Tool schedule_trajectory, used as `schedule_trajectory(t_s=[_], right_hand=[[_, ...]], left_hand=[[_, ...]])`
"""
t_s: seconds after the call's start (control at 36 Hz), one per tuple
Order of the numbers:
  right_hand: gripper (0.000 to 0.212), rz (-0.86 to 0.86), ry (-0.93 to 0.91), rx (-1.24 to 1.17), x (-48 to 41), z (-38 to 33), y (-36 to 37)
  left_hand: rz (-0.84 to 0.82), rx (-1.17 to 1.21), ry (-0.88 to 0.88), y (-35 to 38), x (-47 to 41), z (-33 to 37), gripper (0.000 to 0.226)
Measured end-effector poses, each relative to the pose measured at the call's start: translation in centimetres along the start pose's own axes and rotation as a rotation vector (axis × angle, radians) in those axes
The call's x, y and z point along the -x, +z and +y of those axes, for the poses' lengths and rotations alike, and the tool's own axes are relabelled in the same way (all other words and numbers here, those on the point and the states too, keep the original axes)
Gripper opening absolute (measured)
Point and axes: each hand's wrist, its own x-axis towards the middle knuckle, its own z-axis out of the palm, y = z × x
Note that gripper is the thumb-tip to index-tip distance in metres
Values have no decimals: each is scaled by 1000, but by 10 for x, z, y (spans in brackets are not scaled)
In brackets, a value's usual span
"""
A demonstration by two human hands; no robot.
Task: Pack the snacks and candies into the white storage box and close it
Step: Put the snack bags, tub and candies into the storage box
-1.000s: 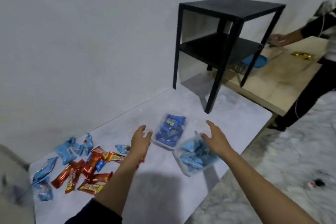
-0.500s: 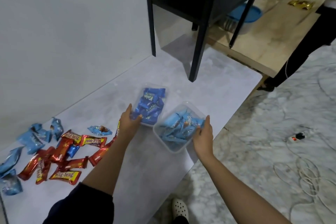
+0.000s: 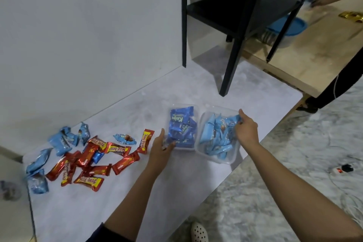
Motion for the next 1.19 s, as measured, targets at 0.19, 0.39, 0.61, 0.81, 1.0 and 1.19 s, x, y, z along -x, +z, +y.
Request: schedule_trajectory(t_s=[0.19, 0.39, 0.61, 0.81, 1.0, 1.19], right_hand=[[56, 52, -54, 8, -13, -34, -5], [55, -92, -102, 32, -21, -59, 33], [52, -219, -132, 24, -19, -63, 60], [38, -238, -204, -161, -4, -46, 72], [37, -262, -248, -198, -11, -45, 78], [60, -410, -205, -223, -21, -36, 81]], left_hand=[[0, 76, -27, 10, 3, 6, 71], [-16, 74, -69, 5, 3, 8, 67], [-36, 261, -98, -13, -6, 28, 63], [-189, 229, 18, -18, -17, 47, 59], [-198, 127, 10, -23, -24, 48, 58], [-253, 160, 6, -19, -24, 55, 59]])
